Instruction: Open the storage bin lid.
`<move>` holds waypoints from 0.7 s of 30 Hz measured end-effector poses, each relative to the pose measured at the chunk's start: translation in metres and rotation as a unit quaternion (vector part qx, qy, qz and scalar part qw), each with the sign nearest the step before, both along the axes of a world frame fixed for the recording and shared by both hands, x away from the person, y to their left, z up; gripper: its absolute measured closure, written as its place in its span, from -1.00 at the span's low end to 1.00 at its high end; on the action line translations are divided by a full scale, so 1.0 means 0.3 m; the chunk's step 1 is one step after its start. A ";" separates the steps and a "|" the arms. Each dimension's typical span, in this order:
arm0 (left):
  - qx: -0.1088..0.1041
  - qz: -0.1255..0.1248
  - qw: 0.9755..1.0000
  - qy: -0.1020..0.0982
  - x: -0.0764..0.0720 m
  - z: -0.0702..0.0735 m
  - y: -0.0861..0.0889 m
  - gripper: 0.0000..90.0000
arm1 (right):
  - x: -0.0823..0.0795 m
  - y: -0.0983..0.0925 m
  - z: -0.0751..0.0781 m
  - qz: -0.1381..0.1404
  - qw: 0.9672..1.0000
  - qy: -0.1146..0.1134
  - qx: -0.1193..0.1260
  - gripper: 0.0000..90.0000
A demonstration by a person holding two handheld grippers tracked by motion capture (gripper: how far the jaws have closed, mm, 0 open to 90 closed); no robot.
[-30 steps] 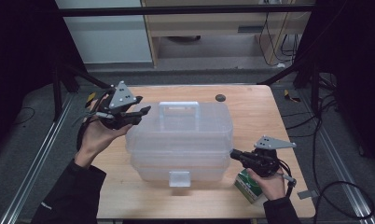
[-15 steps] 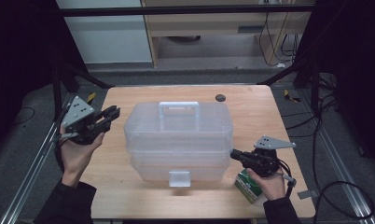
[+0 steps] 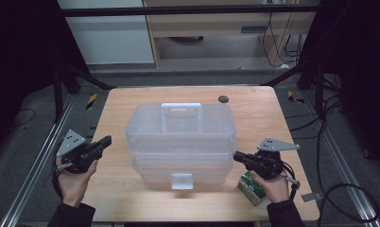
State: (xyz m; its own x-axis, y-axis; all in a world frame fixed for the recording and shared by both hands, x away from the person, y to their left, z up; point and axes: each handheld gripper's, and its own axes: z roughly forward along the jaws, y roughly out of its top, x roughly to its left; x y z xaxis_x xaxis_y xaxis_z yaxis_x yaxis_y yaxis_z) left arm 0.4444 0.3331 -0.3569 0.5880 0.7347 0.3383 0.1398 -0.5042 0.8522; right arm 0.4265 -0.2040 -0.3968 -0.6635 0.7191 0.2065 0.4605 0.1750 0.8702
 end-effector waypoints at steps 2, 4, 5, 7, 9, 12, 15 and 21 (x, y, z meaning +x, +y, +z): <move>-0.009 -0.006 1.000 0.007 -0.007 -0.022 0.000 0.99 | 0.000 0.000 0.000 0.000 1.000 0.000 0.000 1.00; -0.015 -0.004 1.000 0.018 -0.016 -0.043 -0.007 0.99 | 0.001 0.000 -0.001 0.001 1.000 0.000 0.001 1.00; -0.015 -0.004 1.000 0.018 -0.016 -0.043 -0.007 0.99 | 0.000 0.000 0.000 0.000 1.000 -0.001 0.001 1.00; -0.005 -0.018 0.999 0.037 -0.015 -0.083 -0.028 0.99 | 0.000 0.000 -0.001 0.001 1.000 0.000 0.001 1.00; -0.003 -0.041 0.998 0.046 -0.005 -0.106 -0.046 0.99 | 0.000 0.000 -0.001 0.001 1.000 0.000 0.002 1.00; 0.004 -0.070 0.996 0.048 0.004 -0.122 -0.074 0.99 | 0.000 0.000 -0.001 0.000 1.000 -0.001 0.002 1.00; 0.006 -0.092 0.995 0.046 0.004 -0.123 -0.101 0.99 | 0.001 -0.001 -0.002 0.001 1.000 0.000 0.003 1.00; -0.012 -0.111 0.993 0.032 -0.010 -0.104 -0.126 0.99 | 0.001 -0.001 0.000 0.000 1.000 -0.001 0.004 1.00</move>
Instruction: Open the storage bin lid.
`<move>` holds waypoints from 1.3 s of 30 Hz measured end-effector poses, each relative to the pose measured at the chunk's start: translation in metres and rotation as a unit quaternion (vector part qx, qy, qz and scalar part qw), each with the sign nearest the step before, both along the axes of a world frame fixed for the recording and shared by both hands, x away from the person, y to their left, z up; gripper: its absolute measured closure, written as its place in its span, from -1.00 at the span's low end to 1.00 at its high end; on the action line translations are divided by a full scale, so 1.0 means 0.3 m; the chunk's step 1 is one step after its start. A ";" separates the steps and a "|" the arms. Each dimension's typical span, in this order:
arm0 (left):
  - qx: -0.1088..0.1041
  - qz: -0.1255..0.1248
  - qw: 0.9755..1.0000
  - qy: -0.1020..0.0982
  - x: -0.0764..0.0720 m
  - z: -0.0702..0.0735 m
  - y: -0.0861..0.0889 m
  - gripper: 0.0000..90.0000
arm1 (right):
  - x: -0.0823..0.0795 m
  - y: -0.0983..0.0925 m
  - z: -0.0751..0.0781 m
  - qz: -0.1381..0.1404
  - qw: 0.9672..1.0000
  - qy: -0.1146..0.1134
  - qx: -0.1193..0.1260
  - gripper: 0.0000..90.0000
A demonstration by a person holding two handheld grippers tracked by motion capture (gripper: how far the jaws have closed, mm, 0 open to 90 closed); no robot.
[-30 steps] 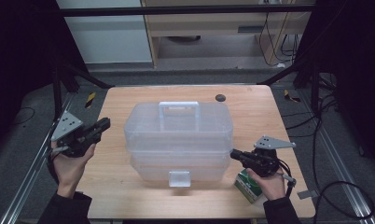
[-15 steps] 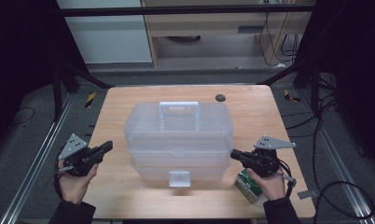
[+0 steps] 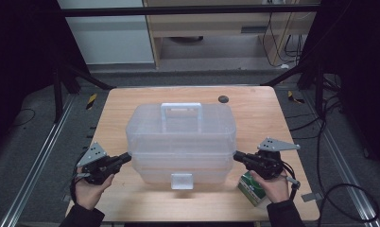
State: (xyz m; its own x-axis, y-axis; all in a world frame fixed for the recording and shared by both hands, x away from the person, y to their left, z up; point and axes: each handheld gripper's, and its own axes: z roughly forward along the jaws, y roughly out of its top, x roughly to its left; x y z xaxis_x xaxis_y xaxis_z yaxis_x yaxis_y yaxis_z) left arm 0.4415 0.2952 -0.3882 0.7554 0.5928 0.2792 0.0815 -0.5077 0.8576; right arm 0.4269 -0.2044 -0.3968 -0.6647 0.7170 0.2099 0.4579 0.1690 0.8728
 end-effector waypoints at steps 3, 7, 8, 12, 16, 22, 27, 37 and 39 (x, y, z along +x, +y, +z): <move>-0.006 0.009 1.000 -0.005 -0.005 0.007 -0.006 0.99 | 0.002 0.000 0.004 -0.001 1.000 -0.002 0.005 1.00; -0.011 0.011 1.000 -0.010 -0.003 0.016 -0.008 0.99 | 0.012 0.000 0.023 -0.002 1.000 -0.006 0.004 1.00; -0.015 0.018 1.000 -0.015 -0.002 0.028 -0.008 0.99 | 0.017 0.000 0.029 -0.003 1.000 -0.008 0.006 1.00; -0.022 0.028 0.999 -0.021 0.005 0.046 -0.009 0.99 | 0.032 0.003 0.046 -0.004 1.000 -0.012 0.012 1.00; -0.023 0.037 0.999 -0.025 0.016 0.055 -0.016 0.99 | 0.041 0.002 0.057 -0.005 1.000 -0.014 0.019 1.00; -0.020 0.043 0.998 -0.032 0.029 0.077 -0.025 0.99 | 0.059 0.006 0.076 -0.002 1.000 -0.019 0.020 1.00; -0.023 0.050 0.998 -0.036 0.032 0.085 -0.029 0.99 | 0.077 0.020 0.091 0.004 1.000 -0.020 0.019 1.00; 0.002 0.066 0.997 -0.048 0.028 0.068 -0.042 0.93 | 0.075 0.017 0.084 0.006 1.000 -0.020 0.020 1.00; 0.011 0.073 0.996 -0.045 0.030 0.061 -0.041 0.87 | 0.075 0.018 0.083 0.006 1.000 -0.018 0.021 1.00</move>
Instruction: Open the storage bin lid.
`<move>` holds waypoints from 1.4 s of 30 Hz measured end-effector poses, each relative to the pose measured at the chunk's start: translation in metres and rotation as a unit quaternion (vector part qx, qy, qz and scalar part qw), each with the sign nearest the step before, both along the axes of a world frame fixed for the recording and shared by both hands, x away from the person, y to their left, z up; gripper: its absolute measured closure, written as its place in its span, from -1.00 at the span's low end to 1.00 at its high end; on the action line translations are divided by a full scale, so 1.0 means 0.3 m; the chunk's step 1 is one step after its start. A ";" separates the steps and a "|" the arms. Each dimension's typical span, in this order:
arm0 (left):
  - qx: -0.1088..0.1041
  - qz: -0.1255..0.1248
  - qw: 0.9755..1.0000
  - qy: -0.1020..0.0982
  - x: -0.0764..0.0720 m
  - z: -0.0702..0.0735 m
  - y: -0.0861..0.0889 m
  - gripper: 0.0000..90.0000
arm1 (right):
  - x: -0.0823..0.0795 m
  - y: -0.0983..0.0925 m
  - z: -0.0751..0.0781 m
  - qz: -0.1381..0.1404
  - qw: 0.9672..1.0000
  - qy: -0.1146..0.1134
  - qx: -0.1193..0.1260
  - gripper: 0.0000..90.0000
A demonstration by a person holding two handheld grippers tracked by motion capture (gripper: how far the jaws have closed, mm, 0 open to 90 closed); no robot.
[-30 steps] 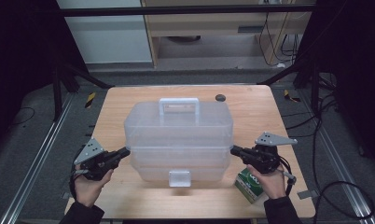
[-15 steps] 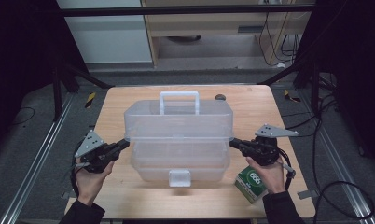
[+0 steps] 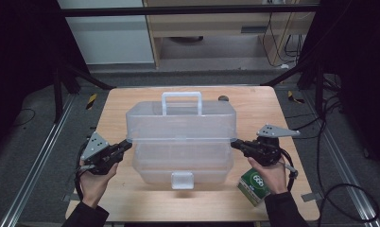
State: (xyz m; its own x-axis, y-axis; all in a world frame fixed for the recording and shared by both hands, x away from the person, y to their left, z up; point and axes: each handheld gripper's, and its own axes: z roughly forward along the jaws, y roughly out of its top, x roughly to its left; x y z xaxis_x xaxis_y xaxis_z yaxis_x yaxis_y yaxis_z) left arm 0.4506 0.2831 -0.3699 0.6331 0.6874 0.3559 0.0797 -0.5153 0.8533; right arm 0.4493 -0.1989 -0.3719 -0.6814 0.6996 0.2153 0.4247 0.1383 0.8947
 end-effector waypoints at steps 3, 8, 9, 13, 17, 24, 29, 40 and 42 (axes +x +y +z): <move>0.006 0.013 1.000 -0.001 0.004 -0.008 0.003 0.68 | -0.001 0.001 0.000 0.002 1.000 0.000 -0.002 1.00; -0.001 0.024 1.000 -0.016 0.012 -0.003 -0.015 0.48 | -0.002 0.001 0.000 0.002 1.000 0.000 -0.005 1.00; -0.001 0.025 1.000 -0.019 0.015 -0.001 -0.020 0.44 | -0.002 0.002 0.000 0.002 1.000 0.000 -0.005 1.00; 0.005 0.024 0.999 -0.029 0.032 0.007 -0.029 0.36 | -0.002 0.001 0.000 0.002 1.000 0.000 -0.005 1.00; 0.003 0.025 0.999 -0.033 0.053 0.008 -0.037 0.34 | -0.003 0.002 0.001 0.001 1.000 0.000 -0.006 1.00; 0.009 0.024 0.999 -0.044 0.051 0.009 -0.035 0.38 | -0.005 0.003 0.000 0.005 1.000 -0.001 -0.004 1.00; 0.006 0.035 0.998 -0.043 0.041 0.011 -0.032 0.46 | -0.004 0.006 -0.003 0.005 1.000 0.001 -0.007 0.98; 0.010 0.034 0.999 -0.040 0.041 0.015 -0.032 0.47 | 0.001 -0.005 -0.050 -0.024 0.997 0.025 -0.064 0.81; 0.009 0.035 0.999 -0.039 0.041 0.015 -0.032 0.47 | 0.002 -0.006 -0.066 -0.028 0.996 0.034 -0.073 0.79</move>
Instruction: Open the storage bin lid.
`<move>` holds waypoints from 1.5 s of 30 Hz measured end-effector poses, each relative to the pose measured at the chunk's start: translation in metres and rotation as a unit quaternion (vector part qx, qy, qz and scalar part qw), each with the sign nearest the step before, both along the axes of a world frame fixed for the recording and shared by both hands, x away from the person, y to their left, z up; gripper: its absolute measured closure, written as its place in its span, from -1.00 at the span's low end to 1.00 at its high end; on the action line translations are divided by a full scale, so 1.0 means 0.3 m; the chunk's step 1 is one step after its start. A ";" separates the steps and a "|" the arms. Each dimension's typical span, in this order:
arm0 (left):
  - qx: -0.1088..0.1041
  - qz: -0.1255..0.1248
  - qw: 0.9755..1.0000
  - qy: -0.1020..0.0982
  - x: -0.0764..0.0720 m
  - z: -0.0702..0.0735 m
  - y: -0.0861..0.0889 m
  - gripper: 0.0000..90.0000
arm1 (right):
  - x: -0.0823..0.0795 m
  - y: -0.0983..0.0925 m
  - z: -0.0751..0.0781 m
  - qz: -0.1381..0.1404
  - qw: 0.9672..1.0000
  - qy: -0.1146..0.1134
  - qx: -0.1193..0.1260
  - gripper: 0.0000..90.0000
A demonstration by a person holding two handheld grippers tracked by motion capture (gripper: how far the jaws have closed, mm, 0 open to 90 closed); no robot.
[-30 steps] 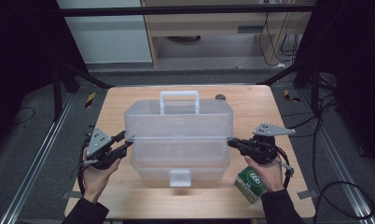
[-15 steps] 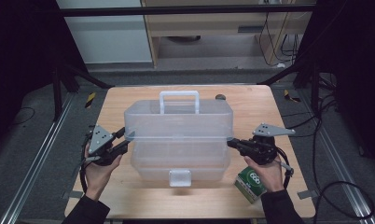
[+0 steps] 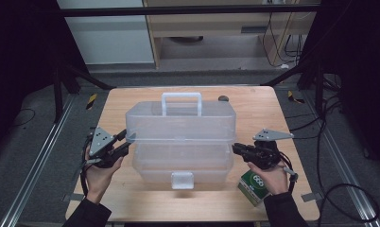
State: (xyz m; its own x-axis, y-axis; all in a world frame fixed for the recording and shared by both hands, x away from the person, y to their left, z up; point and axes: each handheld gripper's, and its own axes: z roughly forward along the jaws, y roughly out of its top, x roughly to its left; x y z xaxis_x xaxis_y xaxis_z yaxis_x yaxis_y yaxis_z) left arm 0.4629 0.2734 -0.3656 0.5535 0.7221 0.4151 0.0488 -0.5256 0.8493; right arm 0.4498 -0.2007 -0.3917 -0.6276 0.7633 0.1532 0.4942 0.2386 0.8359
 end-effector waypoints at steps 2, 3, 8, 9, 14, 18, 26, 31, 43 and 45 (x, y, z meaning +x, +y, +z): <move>-0.001 0.000 1.000 0.000 0.000 0.000 0.000 0.47 | 0.001 -0.002 -0.015 -0.003 1.000 0.009 -0.005 0.76; -0.001 0.000 1.000 0.000 0.000 0.000 0.000 0.47 | 0.001 -0.002 -0.015 -0.003 1.000 0.009 -0.005 0.76; -0.002 0.001 1.000 0.001 0.001 0.000 0.001 0.47 | 0.008 0.000 -0.052 -0.004 0.999 0.033 -0.010 0.70; -0.002 0.001 1.000 0.001 0.001 0.000 0.001 0.47 | 0.011 0.005 -0.057 -0.003 0.999 0.036 -0.011 0.70; -0.003 -0.001 1.000 0.002 0.005 0.004 0.002 0.47 | 0.020 0.023 -0.073 0.001 0.999 0.044 -0.020 0.68; -0.003 -0.001 1.000 0.004 0.007 0.007 0.004 0.48 | 0.022 0.029 -0.076 -0.003 0.998 0.051 -0.020 0.68; -0.010 0.004 1.000 0.001 0.020 0.023 0.002 0.49 | 0.025 0.037 -0.076 -0.012 0.998 0.057 -0.022 0.66; -0.019 0.011 1.000 -0.002 0.029 0.036 -0.002 0.51 | 0.026 0.037 -0.077 -0.013 0.998 0.057 -0.022 0.66; -0.175 0.064 0.981 0.057 0.040 0.042 -0.067 0.55 | 0.027 0.034 -0.078 -0.016 0.998 0.064 -0.017 0.66; -0.181 0.066 0.980 0.056 0.049 0.048 -0.068 0.56 | 0.027 0.034 -0.077 -0.018 0.997 0.069 -0.014 0.66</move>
State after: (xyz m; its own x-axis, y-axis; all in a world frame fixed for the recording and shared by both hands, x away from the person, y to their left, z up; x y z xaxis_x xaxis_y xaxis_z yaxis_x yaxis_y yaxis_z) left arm 0.4775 0.2529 -0.3512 0.4734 0.8788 0.0600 0.1998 -0.1735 0.9644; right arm 0.4580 -0.1905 -0.4147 -0.5749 0.7896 0.2143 0.6124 0.2416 0.7527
